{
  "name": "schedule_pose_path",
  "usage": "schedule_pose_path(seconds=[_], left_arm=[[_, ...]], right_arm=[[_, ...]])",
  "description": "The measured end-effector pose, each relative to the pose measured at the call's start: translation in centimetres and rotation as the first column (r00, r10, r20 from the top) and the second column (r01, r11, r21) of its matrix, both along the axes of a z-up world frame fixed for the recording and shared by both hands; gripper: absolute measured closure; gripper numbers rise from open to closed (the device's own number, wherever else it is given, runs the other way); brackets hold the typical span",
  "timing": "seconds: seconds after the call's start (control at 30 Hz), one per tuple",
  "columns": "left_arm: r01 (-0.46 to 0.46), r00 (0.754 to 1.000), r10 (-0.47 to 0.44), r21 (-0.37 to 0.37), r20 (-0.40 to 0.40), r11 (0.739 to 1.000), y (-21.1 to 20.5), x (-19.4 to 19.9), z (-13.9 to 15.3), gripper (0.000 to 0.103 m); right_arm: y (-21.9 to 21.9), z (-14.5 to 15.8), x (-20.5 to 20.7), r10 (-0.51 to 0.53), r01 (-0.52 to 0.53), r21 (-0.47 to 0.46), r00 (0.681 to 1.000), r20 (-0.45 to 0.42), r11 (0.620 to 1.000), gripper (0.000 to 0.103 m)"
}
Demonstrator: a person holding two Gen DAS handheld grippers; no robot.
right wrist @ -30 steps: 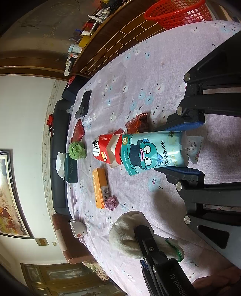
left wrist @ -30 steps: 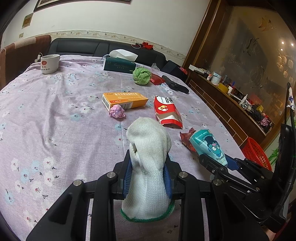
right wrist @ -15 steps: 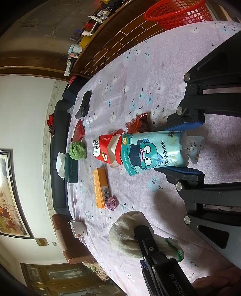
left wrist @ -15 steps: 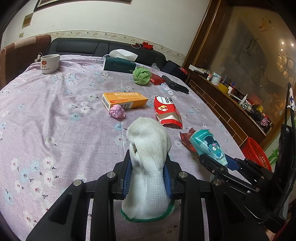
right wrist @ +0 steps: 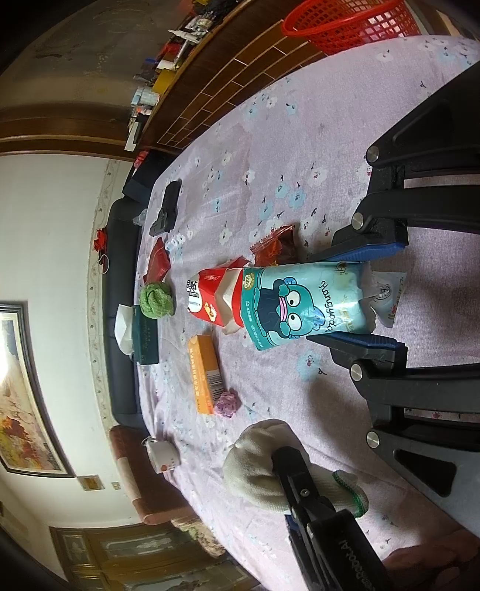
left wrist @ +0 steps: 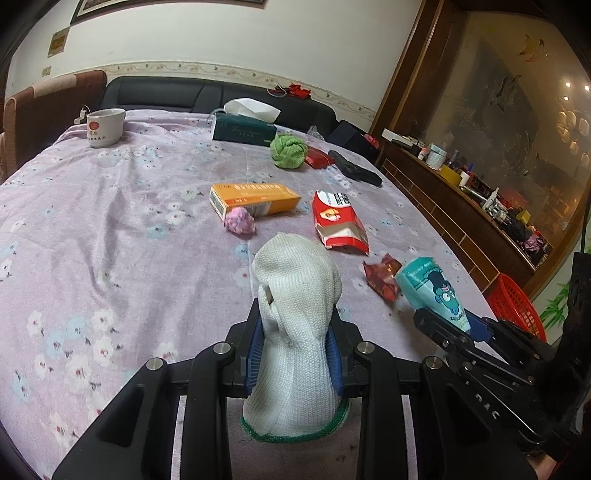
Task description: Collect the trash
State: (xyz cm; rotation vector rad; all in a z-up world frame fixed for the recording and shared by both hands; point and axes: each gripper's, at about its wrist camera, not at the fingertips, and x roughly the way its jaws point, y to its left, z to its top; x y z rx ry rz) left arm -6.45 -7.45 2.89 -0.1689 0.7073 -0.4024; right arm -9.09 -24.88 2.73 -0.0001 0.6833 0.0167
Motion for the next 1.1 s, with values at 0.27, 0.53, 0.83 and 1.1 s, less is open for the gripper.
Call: schedule_pose_path(seconds=[0.27, 0.53, 0.83, 1.1], left_arm=[[0.044, 0.999, -0.044, 0.014, 0.03, 0.999, -2.0, -1.8, 1.5, 0.075], [0.083, 0.995, -0.085, 0.044, 0.042, 0.996, -4.4, -3.0, 2.6, 0.075], [0.228, 0.969, -0.233, 0.065, 0.077, 0.971, -10.5, -4.1, 5.8, 0.075], [0.451, 0.892, -0.451, -0.003, 0.014, 0.892, -20.2, -4.4, 7.3, 0.075]], right_arm=[[-1.9, 0.9, -2.3, 0.034, -0.035, 0.086, 0.999, 0.009, 0.996, 0.067], [-5.1, 2.2, -4.0, -0.026, 0.02, 0.136, 0.999, 0.046, 0.991, 0.066], [-9.9, 3.3, -6.3, -0.118, 0.1, 0.2, 0.989, 0.083, 0.975, 0.066], [-19.2, 5.3, -10.5, -0.312, 0.268, 0.267, 0.94, 0.137, 0.926, 0.065]])
